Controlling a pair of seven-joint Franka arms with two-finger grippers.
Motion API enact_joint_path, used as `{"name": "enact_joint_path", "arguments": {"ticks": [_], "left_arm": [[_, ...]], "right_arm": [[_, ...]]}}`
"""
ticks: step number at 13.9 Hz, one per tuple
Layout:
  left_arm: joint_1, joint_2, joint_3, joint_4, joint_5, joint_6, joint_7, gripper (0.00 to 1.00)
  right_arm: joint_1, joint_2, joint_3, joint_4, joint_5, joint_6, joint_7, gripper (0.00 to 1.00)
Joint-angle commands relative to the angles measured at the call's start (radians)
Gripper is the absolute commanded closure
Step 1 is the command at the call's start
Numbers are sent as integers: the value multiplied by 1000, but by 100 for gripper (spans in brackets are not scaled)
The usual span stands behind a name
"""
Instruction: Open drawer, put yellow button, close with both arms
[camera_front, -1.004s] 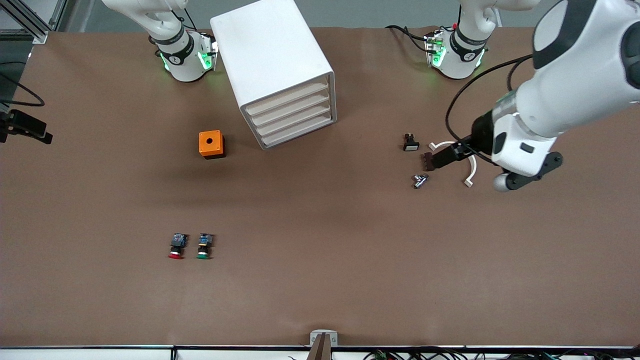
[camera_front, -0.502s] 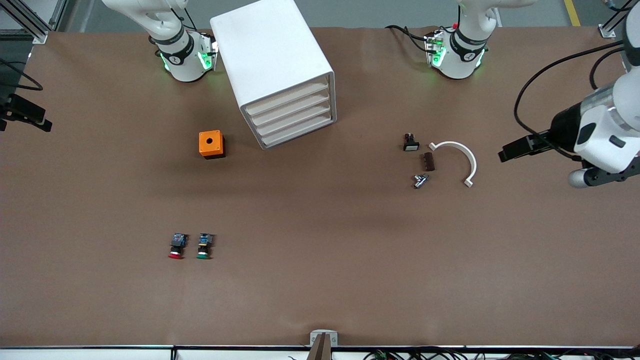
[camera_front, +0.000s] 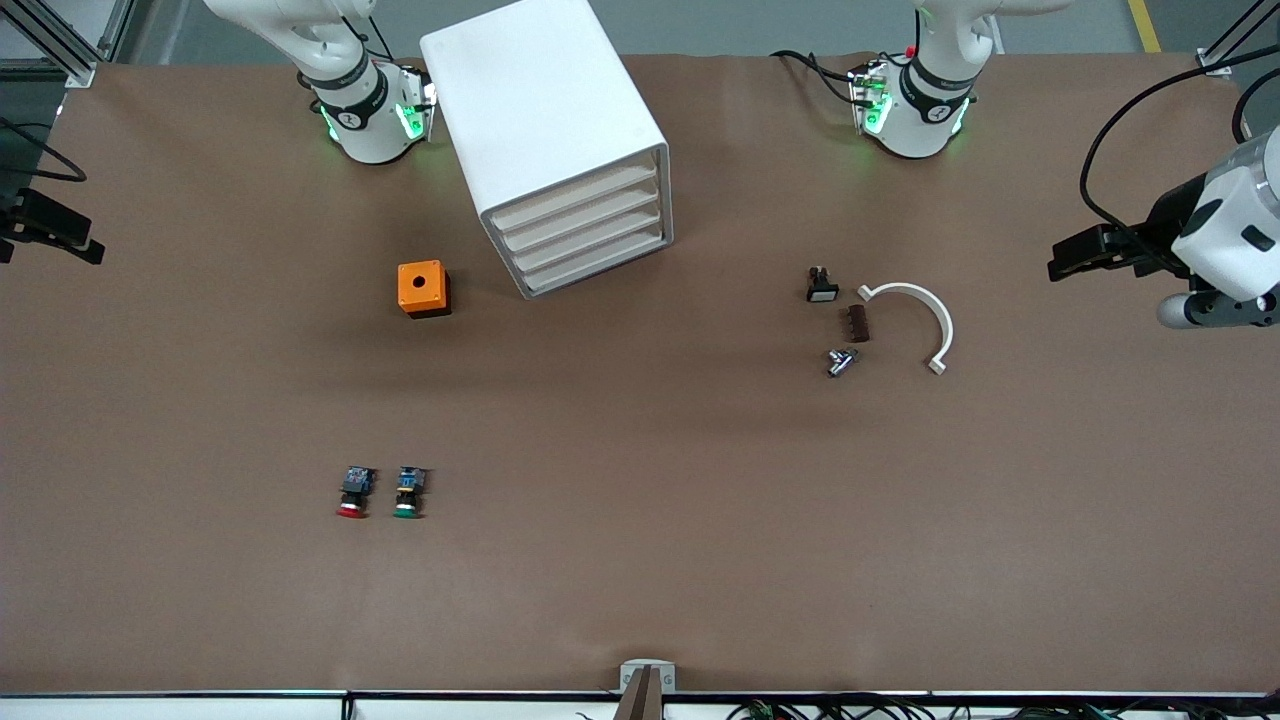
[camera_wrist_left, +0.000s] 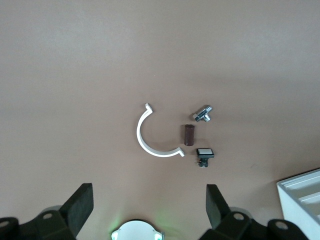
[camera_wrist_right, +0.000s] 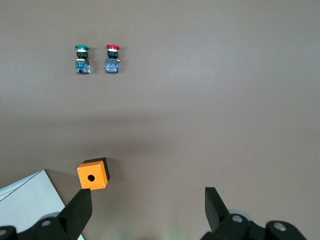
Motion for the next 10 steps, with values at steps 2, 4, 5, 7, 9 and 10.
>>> {"name": "enact_joint_path", "arguments": {"ticks": [2,4,5,7,9,10], "left_arm": [[-17,-209,32,-290,22,152,58,0],[-17,-251,32,-355,22,192,59,1],[-10,-256,31,-360,22,203,59,0],[-8,-236,31,-328,22,222,59,0],[-10,-204,31,-269,22,222,59,0],[-13,-184,28,-240,22,222,58,0]], "right_arm": [[-12,-26,3,-26,13,12,-14,0],[-12,-28,2,-26,15,22,-14,0],[-12,-28,2,-26,15,24,-14,0],[-12,-30,2,-26,15,33,-14,0],[-10,-30,2,-27,16,45,-14,0],[-10,-30,3,-26,16,49,-14,0]]}}
